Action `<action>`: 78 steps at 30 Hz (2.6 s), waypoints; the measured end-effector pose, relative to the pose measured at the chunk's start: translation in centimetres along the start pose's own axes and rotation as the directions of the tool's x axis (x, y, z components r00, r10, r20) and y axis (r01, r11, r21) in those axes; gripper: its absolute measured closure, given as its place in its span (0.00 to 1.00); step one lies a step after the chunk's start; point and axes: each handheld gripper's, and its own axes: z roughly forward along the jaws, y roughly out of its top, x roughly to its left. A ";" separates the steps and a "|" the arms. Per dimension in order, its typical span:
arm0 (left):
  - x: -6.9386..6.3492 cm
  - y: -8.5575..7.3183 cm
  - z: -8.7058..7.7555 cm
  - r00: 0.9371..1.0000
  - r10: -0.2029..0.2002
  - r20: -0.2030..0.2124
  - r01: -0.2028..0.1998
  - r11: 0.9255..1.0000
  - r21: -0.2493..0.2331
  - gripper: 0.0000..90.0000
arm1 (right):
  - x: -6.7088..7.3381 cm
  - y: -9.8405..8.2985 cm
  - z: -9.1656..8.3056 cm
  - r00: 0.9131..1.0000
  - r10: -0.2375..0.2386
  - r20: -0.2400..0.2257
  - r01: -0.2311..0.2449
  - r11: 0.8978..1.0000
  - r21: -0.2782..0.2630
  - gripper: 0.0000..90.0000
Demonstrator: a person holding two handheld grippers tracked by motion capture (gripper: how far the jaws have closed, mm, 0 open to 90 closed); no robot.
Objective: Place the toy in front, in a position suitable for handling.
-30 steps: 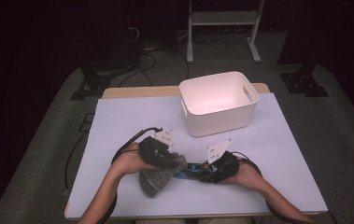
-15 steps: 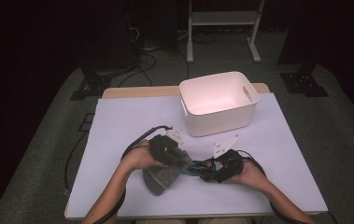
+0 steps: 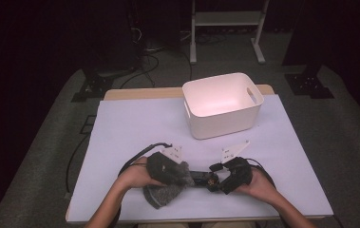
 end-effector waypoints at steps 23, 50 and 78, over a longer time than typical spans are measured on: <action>-0.9 -0.9 -0.1 0.999 -0.007 0.032 0.009 0.998 -0.065 0.89 | 1.6 -1.5 1.7 0.992 -0.124 0.031 0.121 0.988 0.093 0.26; 0.2 -2.9 -0.1 0.997 -0.057 -0.053 0.056 0.998 -0.012 0.88 | 2.0 -1.7 2.1 0.975 -0.213 0.067 0.207 0.974 0.089 0.26; -0.1 -2.0 0.2 0.994 -0.007 -0.110 0.007 1.000 -0.003 0.87 | 2.0 -2.0 2.2 0.972 -0.225 0.068 0.220 0.973 0.074 0.26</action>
